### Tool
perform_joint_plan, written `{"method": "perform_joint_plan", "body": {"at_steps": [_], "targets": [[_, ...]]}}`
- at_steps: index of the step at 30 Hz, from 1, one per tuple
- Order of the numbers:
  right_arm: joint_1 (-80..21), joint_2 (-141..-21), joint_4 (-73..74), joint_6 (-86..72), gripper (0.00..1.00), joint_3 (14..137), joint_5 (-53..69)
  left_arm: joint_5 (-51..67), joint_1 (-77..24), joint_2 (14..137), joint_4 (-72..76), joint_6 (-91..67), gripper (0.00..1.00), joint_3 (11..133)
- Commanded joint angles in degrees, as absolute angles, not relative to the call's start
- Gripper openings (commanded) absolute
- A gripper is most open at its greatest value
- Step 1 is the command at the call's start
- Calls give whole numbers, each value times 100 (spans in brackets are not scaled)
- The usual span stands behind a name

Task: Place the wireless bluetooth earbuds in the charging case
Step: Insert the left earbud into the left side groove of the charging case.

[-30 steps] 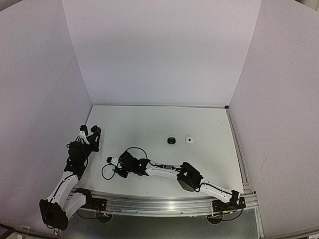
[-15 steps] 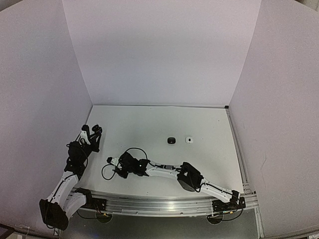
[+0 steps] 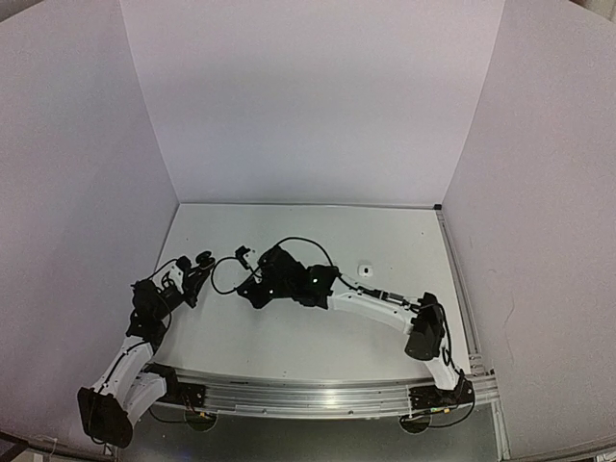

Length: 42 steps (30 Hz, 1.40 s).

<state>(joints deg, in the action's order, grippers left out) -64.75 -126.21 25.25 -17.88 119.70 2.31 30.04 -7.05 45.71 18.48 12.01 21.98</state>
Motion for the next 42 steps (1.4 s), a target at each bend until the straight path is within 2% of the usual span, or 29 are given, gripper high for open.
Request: {"method": "perform_joint_plan", "body": {"at_steps": [1,9,15,19,22,28,42], "targets": [[-6559,-12202,3390,-2809,0,12409,30,4193,-699,4558,2200,1547,0,2152],[-6609,-12650,4797,-3665,0,13793,41,5398,-830,4904,1808,1902,0,2351],[-6775,-12552,5026,-3028,0,13890,-121,6811,-932,5190,908,2283,0,2769],[-6806,-12536,5241,-2567,0,13953,-207,7343,-1064,5325,-323,2935,0,3098],[-6844,-12589,5302,-2271,0,14098,-161,7489,-1257,5461,-1246,3584,0,3389],[-6884,-12700,5327,-2014,0,14317,-51,7471,-1605,5817,-2153,4068,0,3770],[-7024,-12787,5653,-1472,0,14266,118,7297,-1834,5909,-2396,4000,0,4003]]}}
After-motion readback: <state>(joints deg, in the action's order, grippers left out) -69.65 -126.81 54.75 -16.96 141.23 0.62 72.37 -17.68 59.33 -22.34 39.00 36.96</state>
